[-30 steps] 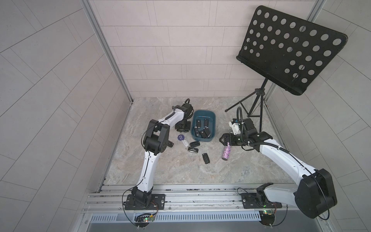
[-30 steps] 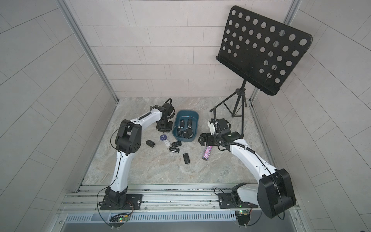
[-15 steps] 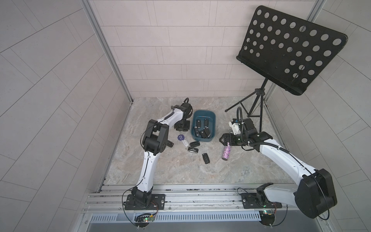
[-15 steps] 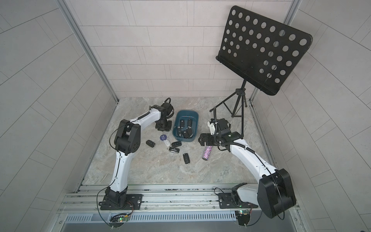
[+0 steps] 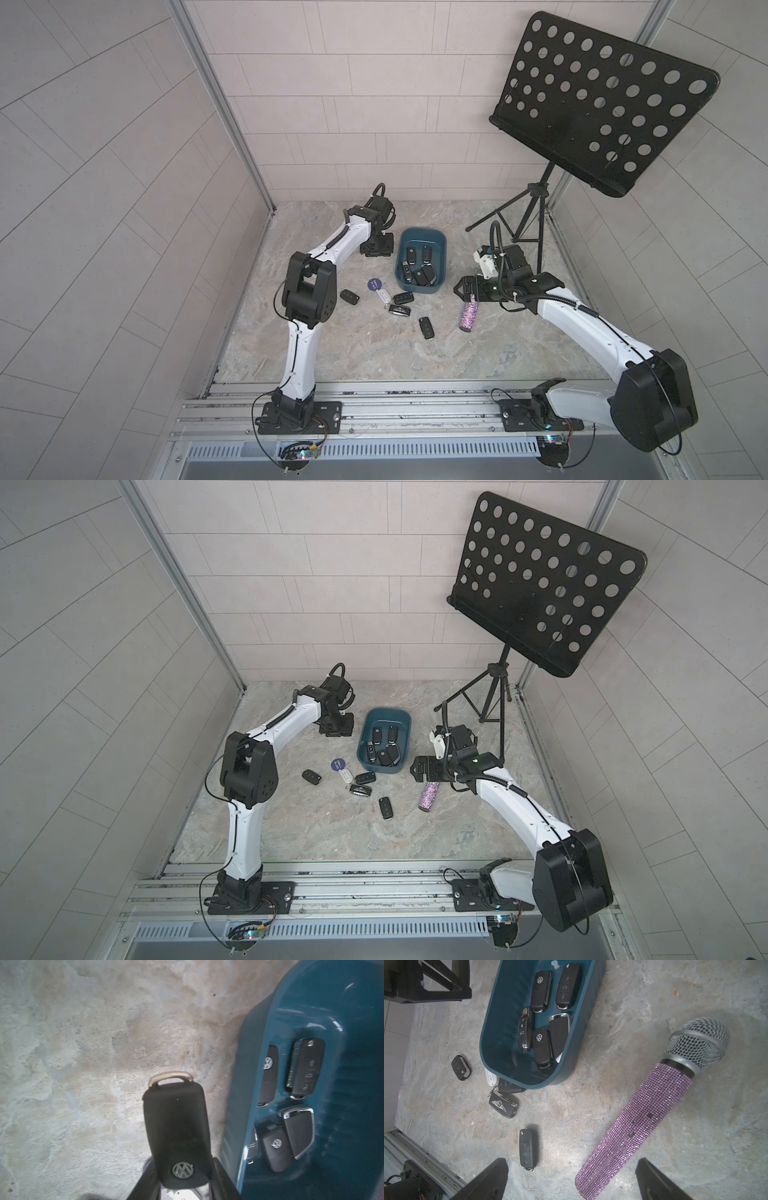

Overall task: Place the car key into the storage box
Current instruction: Pick up the car key from the center of the board, then place the car key in the storage box.

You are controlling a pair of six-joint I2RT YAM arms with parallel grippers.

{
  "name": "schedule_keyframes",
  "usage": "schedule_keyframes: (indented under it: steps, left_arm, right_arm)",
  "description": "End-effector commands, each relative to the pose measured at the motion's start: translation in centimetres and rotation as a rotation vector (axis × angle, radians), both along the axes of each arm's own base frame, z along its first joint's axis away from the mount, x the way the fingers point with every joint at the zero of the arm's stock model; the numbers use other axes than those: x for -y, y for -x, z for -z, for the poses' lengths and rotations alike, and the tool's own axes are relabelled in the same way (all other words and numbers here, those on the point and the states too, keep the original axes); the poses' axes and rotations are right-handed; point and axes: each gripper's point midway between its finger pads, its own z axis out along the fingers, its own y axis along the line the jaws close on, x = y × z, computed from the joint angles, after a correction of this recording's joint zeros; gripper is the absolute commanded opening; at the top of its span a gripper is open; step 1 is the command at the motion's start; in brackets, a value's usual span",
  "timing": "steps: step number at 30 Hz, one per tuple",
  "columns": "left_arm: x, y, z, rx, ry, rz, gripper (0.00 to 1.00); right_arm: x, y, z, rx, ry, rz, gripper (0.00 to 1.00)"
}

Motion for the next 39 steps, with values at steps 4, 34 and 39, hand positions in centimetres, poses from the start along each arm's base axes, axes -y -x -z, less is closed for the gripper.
schedule_keyframes:
  steps: [4, 34, 39]
  left_arm:
    - [4.4, 0.3, -3.5, 0.035, 0.132, 0.048, 0.33]
    - [11.7, -1.6, 4.2, -0.018, 0.111, 0.094, 0.34]
    - [12.7, -1.3, 5.0, -0.035, 0.131, 0.102, 0.34]
  right_arm:
    - [0.1, 0.2, 0.2, -0.015, 0.004, -0.007, 1.00]
    - [0.8, 1.1, -0.2, -0.020, 0.023, -0.008, 1.00]
    - [0.9, 1.1, -0.1, -0.025, 0.025, -0.007, 1.00]
